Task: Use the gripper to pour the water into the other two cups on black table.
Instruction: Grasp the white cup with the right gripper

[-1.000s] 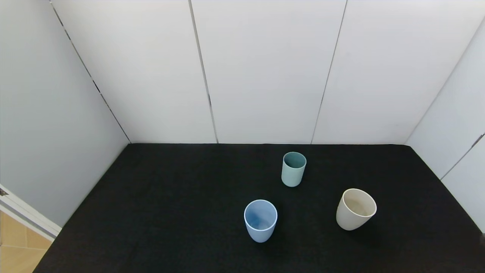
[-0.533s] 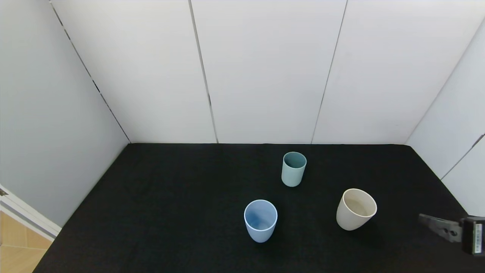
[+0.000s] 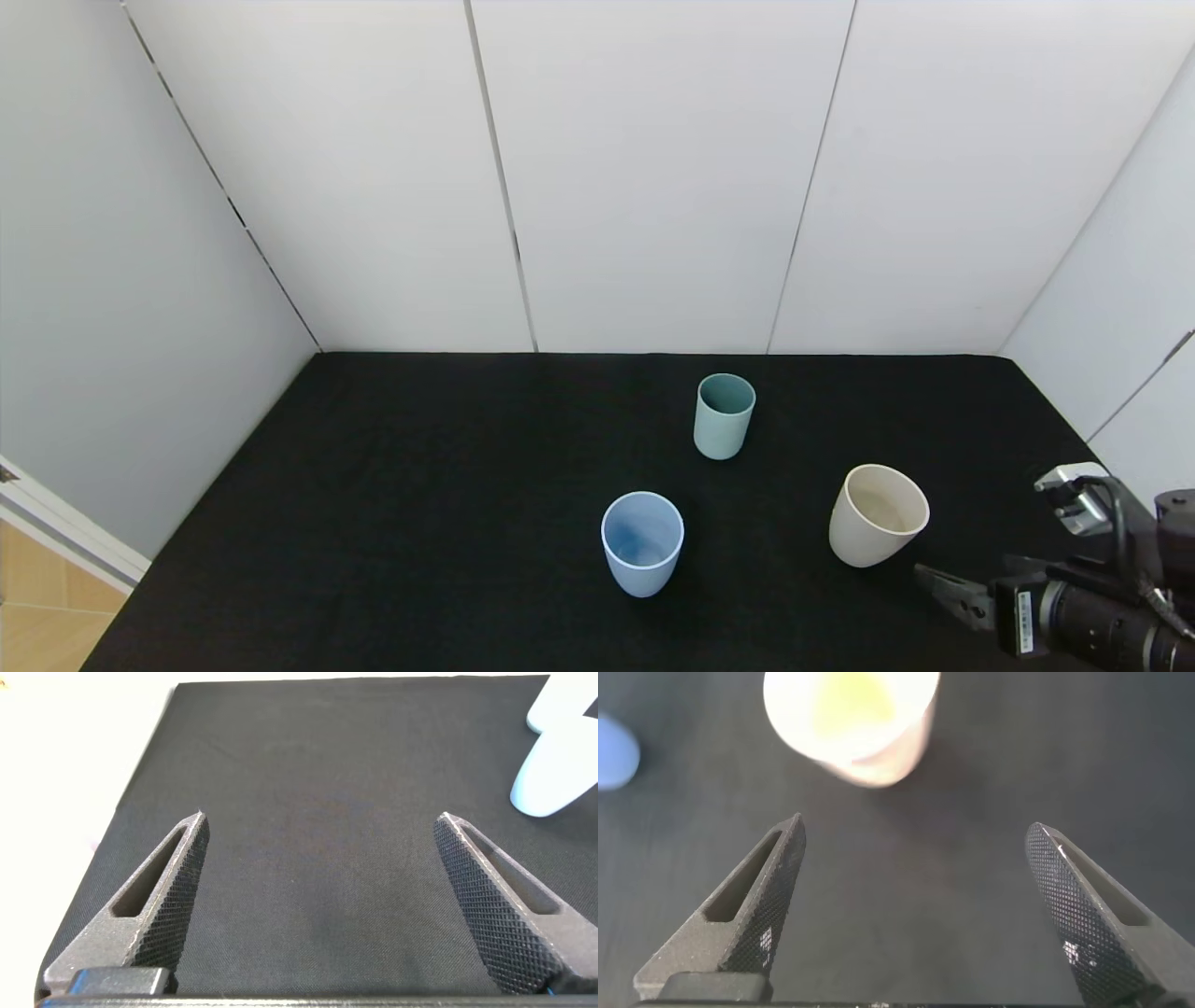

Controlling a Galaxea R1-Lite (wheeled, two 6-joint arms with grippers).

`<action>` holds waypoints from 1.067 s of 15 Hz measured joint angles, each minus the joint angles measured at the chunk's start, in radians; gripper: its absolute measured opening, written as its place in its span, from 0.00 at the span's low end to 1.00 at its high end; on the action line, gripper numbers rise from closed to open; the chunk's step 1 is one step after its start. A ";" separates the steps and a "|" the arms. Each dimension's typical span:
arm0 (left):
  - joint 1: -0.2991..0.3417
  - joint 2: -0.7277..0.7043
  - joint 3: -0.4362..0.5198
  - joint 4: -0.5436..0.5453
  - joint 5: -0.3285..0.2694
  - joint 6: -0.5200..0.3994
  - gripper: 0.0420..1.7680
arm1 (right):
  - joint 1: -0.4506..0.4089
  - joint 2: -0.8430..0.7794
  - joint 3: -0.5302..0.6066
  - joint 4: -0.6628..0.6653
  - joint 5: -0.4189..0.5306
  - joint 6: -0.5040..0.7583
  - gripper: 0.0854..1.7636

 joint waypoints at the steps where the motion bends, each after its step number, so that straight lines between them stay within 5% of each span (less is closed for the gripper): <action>1: 0.000 0.000 0.000 0.000 0.000 0.000 0.97 | 0.021 0.029 0.026 -0.062 0.000 0.003 0.97; 9: 0.000 0.000 0.000 0.000 0.000 0.000 0.97 | 0.100 0.303 0.119 -0.531 -0.002 0.016 0.97; 16: 0.000 0.000 0.000 0.000 0.000 0.000 0.97 | 0.098 0.437 0.042 -0.611 -0.034 0.015 0.97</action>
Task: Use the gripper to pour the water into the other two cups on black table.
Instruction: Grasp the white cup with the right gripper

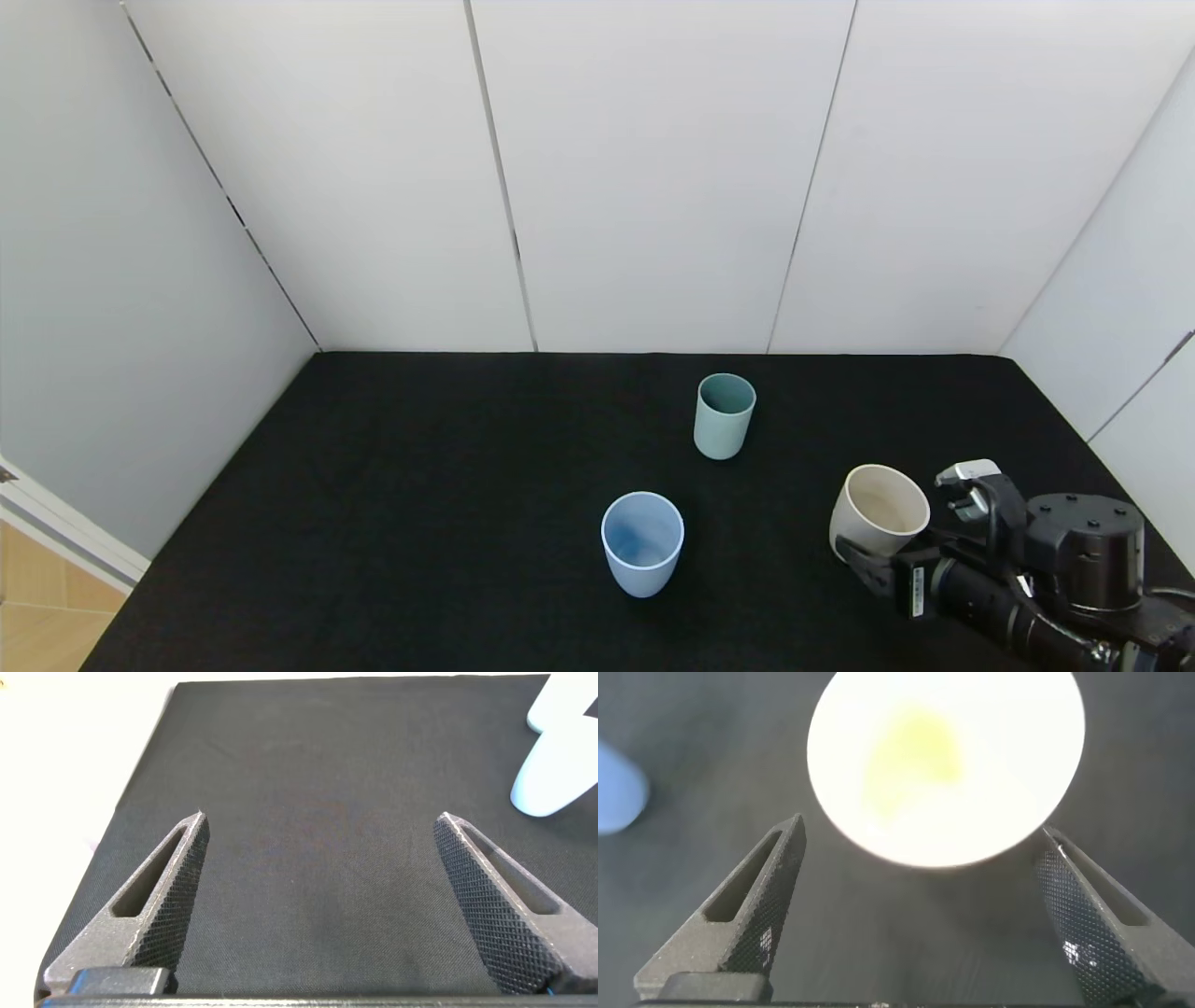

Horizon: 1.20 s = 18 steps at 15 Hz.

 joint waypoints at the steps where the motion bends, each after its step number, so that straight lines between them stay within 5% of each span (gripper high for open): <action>1: 0.000 0.000 0.000 0.000 0.000 0.000 0.97 | -0.002 0.009 -0.017 -0.001 -0.009 -0.002 0.97; 18: 0.000 0.000 0.000 0.000 0.000 0.000 0.97 | -0.025 0.072 -0.083 -0.012 -0.014 -0.008 0.97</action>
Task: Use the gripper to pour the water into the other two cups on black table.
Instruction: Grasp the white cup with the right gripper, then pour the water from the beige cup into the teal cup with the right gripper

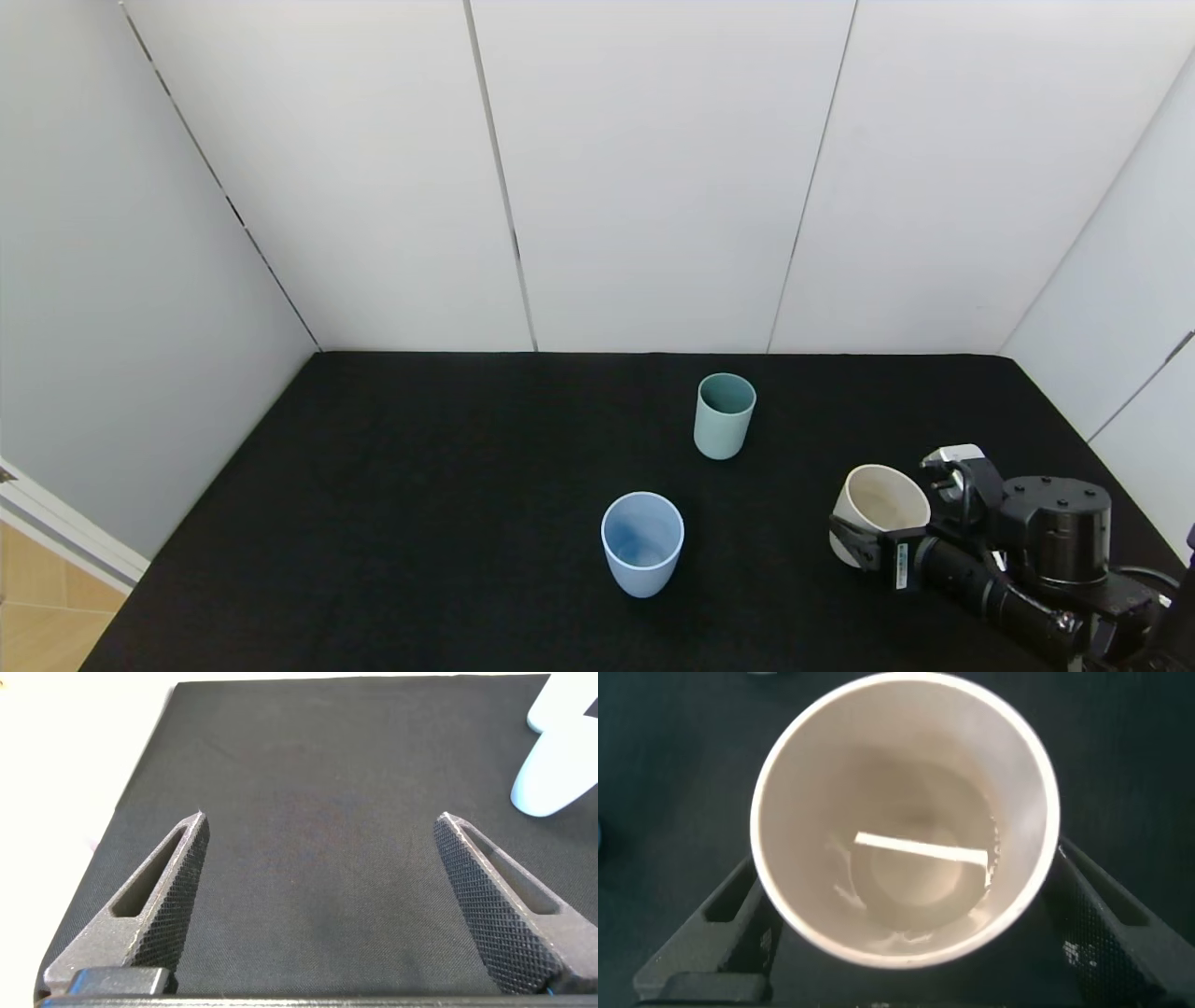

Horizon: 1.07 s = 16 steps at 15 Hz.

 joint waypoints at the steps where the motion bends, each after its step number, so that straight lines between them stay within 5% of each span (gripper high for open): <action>1: 0.000 0.000 0.000 0.000 0.000 0.000 0.97 | -0.001 0.004 -0.003 -0.006 0.000 0.000 0.97; 4: 0.000 0.000 0.000 0.000 0.000 0.000 0.97 | -0.002 0.021 -0.009 -0.024 0.000 -0.001 0.97; 7: 0.000 0.000 0.000 0.000 0.000 0.000 0.97 | -0.004 0.029 -0.010 -0.032 0.000 -0.002 0.74; 16: 0.000 0.000 0.000 0.000 0.000 0.000 0.97 | -0.024 0.005 -0.023 -0.037 0.000 -0.055 0.71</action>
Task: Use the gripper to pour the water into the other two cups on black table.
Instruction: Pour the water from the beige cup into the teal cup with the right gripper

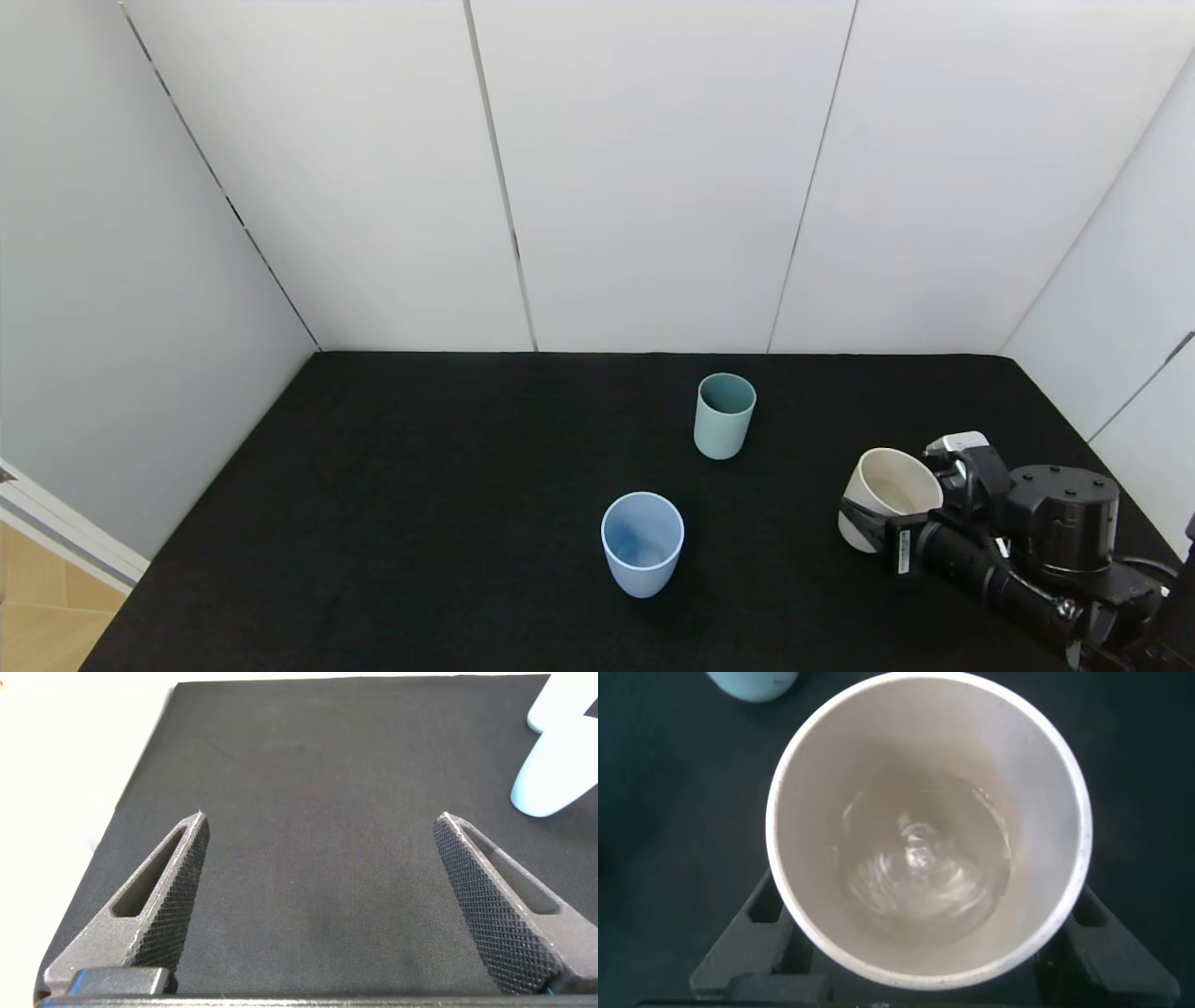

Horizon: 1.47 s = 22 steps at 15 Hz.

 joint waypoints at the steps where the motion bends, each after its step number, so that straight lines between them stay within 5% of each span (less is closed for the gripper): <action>1: 0.000 0.000 0.000 0.000 0.000 0.000 0.97 | -0.006 -0.008 -0.011 0.007 0.000 -0.024 0.71; 6: -0.002 0.000 0.000 0.000 0.000 0.000 0.97 | -0.037 -0.076 -0.164 0.288 -0.001 -0.079 0.71; 15: -0.002 0.000 0.000 0.000 0.000 0.000 0.97 | -0.094 -0.128 -0.664 0.803 -0.004 -0.159 0.71; 22: -0.002 0.000 0.000 0.000 0.000 0.000 0.97 | -0.024 -0.034 -0.945 1.001 -0.137 -0.314 0.71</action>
